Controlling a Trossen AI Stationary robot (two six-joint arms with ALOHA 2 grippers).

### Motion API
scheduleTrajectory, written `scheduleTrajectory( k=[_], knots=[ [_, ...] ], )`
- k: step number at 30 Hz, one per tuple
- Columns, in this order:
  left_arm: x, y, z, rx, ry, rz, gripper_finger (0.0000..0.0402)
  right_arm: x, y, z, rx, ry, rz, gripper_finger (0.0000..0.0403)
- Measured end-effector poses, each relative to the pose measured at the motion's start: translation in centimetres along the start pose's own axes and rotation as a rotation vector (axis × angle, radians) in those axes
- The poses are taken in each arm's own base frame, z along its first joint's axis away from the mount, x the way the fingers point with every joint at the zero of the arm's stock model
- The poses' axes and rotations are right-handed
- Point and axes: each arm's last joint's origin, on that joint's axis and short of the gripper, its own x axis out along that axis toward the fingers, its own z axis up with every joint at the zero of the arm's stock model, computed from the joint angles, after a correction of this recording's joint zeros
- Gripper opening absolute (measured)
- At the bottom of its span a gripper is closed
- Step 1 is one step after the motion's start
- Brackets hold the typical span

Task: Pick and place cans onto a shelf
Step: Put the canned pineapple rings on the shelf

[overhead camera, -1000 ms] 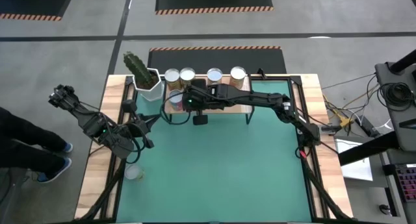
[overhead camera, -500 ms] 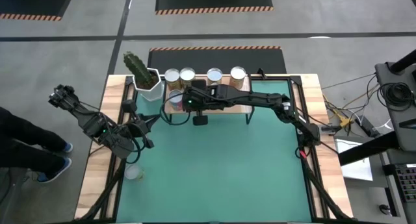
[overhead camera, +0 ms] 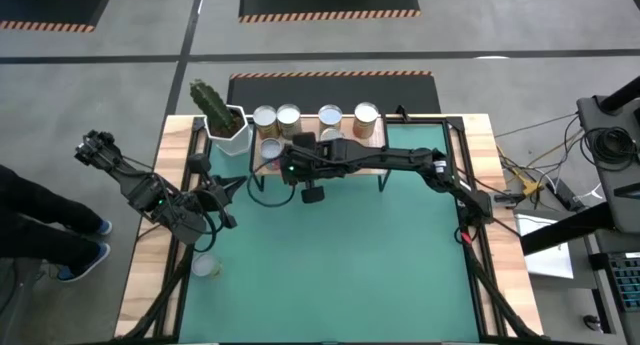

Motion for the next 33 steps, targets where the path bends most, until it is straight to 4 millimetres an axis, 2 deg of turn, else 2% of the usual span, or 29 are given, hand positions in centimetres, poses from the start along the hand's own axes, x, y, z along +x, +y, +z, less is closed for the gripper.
scheduleTrajectory(
  k=[9, 21, 33],
  knots=[
    [0.0, 0.0, 0.0, 0.0, 0.0, 0.0, 0.0, -0.3, -0.1, -0.2, 0.009, 0.013, -0.003, 0.0008],
    [0.0, 0.0, 0.0, 0.0, 0.0, 0.0, 0.0, -1.4, -0.9, -0.3, -0.034, 0.053, -0.108, 0.0009],
    [0.0, 0.0, 0.0, 0.0, 0.0, 0.0, 0.0, -0.9, -1.1, 0.3, 0.028, -0.036, -0.073, 0.0009]
  ],
)
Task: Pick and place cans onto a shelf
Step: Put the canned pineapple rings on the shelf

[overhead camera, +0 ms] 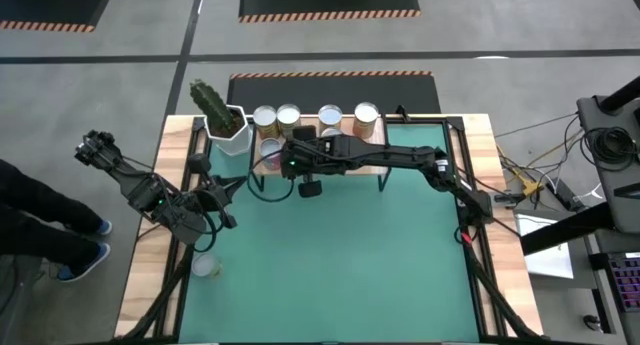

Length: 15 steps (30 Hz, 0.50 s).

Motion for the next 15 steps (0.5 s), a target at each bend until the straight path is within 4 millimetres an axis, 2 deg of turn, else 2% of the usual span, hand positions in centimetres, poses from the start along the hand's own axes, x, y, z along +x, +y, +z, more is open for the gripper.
scheduleTrajectory(
  k=[15],
  knots=[
    [0.0, 0.0, 0.0, 0.0, 0.0, -0.001, 0.0, 0.2, 0.47, -0.71, -0.032, 0.054, 0.071, 0.0009]
  ],
)
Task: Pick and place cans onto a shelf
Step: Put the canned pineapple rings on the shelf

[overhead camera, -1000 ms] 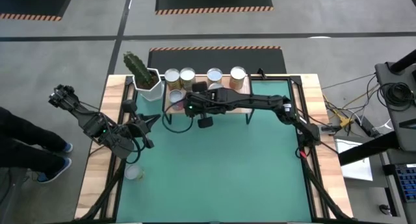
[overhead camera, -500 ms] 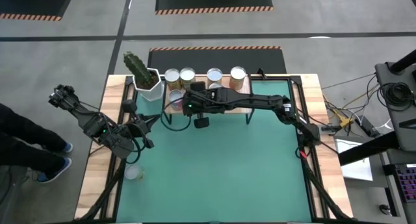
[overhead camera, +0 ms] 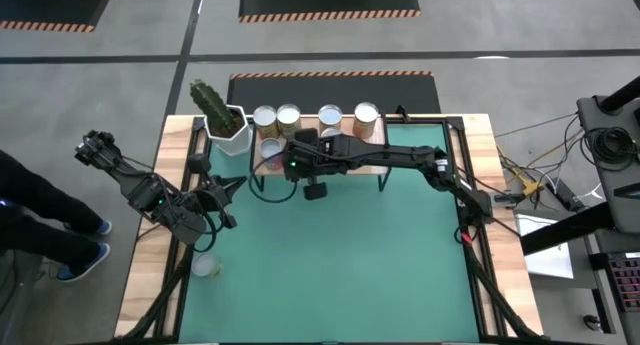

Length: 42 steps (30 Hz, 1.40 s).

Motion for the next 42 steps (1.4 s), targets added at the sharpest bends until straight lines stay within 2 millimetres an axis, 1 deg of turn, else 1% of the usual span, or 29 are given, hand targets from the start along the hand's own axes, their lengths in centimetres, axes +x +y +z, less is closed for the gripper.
scheduleTrajectory(
  k=[5, 10, 14, 17, 19, 23, 25, 27, 31, 39, 42],
  knots=[
    [0.0, 0.0, 0.0, 0.0, 0.0, 0.0, 0.0, 0.0, 0.2, -0.3, -0.097, 0.036, 0.017, 0.0009],
    [0.0, 0.0, 0.0, 0.0, 0.0, 0.0, 0.0, -0.2, 0.0, -0.5, -0.145, 0.074, -0.05, 0.0009],
    [0.0, 0.0, 0.0, 0.0, 0.0, 0.0, 0.0, -1.0, -0.3, -0.3, -0.134, 0.054, -0.062, 0.0009],
    [0.0, 0.0, 0.0, 0.0, 0.0, 0.0, 0.0, -1.9, -0.1, -0.1, -0.119, 0.032, -0.059, 0.0009],
    [0.0, 0.0, 0.0, 0.0, 0.0, 0.0, 0.0, -2.3, 0.1, 0.0, -0.093, -0.004, -0.012, 0.0009],
    [0.0, 0.0, 0.0, 0.0, 0.0, 0.0, 0.0, -2.7, 0.7, 0.1, -0.042, -0.088, 0.199, 0.0009],
    [0.0, 0.0, 0.0, 0.0, 0.0, 0.0, 0.0, -2.5, 0.8, 0.1, -0.038, -0.102, 0.248, 0.0009],
    [0.0, 0.0, 0.0, 0.0, 0.0, 0.0, 0.0, -2.2, 1.0, -0.1, -0.044, -0.089, 0.249, 0.0009],
    [0.0, 0.0, 0.0, 0.0, 0.0, 0.0, 0.0, -1.5, 0.6, -0.6, -0.04, -0.046, 0.212, 0.0009],
    [0.0, 0.0, 0.0, 0.0, 0.0, 0.0, 0.0, -0.4, -0.3, -1.5, -0.022, -0.007, 0.207, 0.0009],
    [0.0, 0.0, 0.0, 0.0, 0.0, 0.0, 0.0, -0.3, -0.6, -1.7, -0.037, 0.02, 0.156, 0.0009]
  ],
)
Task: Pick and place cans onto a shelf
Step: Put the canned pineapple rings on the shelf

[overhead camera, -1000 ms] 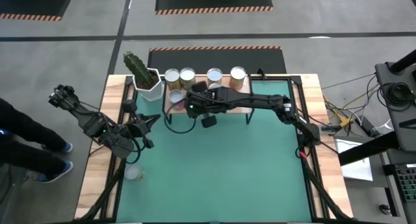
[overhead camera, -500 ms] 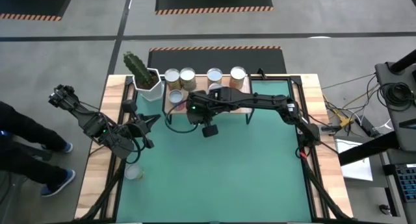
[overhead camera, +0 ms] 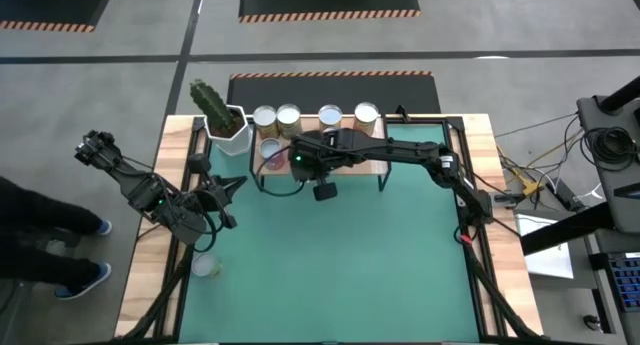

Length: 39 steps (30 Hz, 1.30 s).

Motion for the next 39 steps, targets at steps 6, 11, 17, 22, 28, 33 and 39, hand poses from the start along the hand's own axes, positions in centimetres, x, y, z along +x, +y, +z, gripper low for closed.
scheduleTrajectory(
  k=[6, 11, 17, 22, 28, 33, 39],
  knots=[
    [0.0, 0.0, 0.0, 0.0, 0.0, 0.0, 0.0, 0.0, -0.3, 0.2, -0.023, -0.006, -0.066, 0.0009],
    [0.0, 0.0, 0.0, 0.0, 0.0, 0.0, 0.0, -0.1, -0.5, 0.1, -0.039, 0.051, -0.165, 0.0009],
    [0.0, 0.0, 0.0, 0.0, 0.0, 0.0, 0.0, -0.2, -0.7, 0.8, -0.011, -0.015, -0.202, 0.0009],
    [0.0, 0.0, 0.0, 0.0, 0.0, 0.0, 0.0, -0.1, -1.5, 1.4, 0.006, -0.088, -0.251, 0.0009],
    [0.0, 0.0, 0.0, 0.0, 0.0, 0.0, 0.0, 0.7, -2.4, 0.7, 0.046, -0.08, -0.259, 0.0009],
    [0.0, 0.0, 0.0, 0.0, 0.0, 0.0, 0.0, 1.7, -2.3, 0.2, 0.046, -0.067, -0.211, 0.0009],
    [0.0, 0.0, 0.0, 0.0, 0.0, 0.0, 0.0, 1.6, -1.7, 0.3, 0.01, -0.06, -0.18, 0.0009]
  ],
)
